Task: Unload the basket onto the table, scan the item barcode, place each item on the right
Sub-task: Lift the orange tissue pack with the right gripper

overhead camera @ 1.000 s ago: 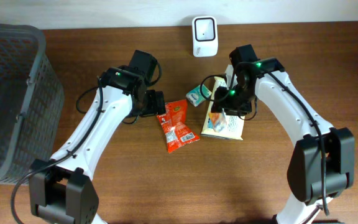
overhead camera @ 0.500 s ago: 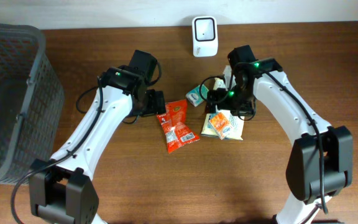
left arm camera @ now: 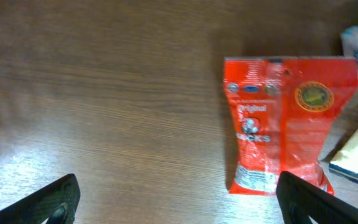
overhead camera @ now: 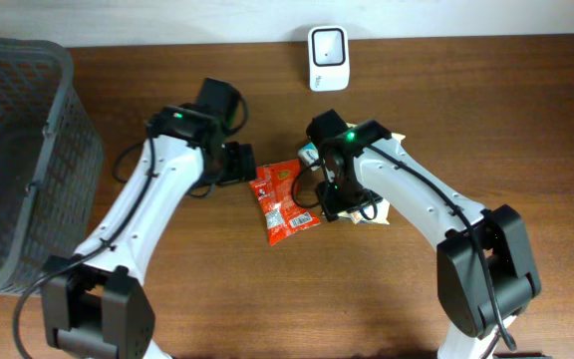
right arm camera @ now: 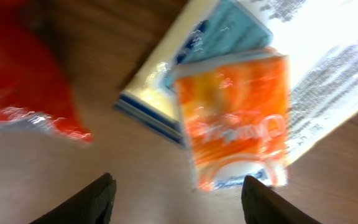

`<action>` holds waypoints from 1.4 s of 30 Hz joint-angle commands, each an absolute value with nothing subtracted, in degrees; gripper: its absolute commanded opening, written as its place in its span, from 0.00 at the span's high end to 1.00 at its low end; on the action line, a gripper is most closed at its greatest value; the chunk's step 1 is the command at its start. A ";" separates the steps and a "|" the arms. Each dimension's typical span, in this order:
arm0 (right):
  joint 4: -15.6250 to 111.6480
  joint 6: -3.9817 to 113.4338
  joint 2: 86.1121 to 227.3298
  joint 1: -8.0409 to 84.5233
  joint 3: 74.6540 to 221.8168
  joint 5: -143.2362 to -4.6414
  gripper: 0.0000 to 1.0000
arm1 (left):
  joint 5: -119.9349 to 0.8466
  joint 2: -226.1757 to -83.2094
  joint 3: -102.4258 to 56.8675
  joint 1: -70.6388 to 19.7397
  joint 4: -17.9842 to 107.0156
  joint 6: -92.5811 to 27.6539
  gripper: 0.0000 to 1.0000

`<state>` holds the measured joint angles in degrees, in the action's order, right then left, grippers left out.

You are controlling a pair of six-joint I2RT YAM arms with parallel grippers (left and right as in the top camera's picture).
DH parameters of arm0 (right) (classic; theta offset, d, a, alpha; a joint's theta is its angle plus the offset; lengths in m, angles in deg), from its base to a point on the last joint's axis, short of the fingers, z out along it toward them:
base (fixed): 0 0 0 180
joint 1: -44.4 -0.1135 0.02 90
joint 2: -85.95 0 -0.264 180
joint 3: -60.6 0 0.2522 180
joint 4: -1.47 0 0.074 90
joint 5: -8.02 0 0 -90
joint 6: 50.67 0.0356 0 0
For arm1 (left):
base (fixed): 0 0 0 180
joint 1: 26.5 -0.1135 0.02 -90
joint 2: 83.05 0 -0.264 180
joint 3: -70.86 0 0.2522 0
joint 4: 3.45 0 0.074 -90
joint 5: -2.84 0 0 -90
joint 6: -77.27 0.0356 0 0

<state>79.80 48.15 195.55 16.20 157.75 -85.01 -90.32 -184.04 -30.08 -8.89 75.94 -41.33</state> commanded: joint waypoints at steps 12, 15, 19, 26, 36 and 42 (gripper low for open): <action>75.89 47.27 196.05 10.43 154.39 -97.31 0.45 | -86.91 -184.63 -29.93 -19.95 78.36 -42.24 0.01; 75.85 47.29 196.16 9.53 154.37 -99.15 0.48 | -87.63 -184.63 -29.93 -19.97 78.58 -42.20 0.01; 75.74 47.34 197.36 9.53 154.06 -100.09 0.52 | -89.05 -184.63 -29.93 -19.97 78.97 -42.22 0.01; 75.13 49.26 200.66 9.53 153.95 -102.19 0.55 | -89.07 -184.63 -29.93 -19.97 79.19 -42.20 0.01; 71.56 53.35 200.82 9.55 152.92 -106.25 0.61 | -89.07 -184.63 -29.93 -19.91 79.83 -41.33 0.01; 68.63 56.37 200.73 9.53 149.91 -106.21 0.86 | -89.05 -184.63 -29.93 -19.91 79.80 -41.37 0.01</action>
<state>68.79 53.28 200.01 9.79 151.31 -106.41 -88.24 -184.04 -30.08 -19.84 79.74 -41.30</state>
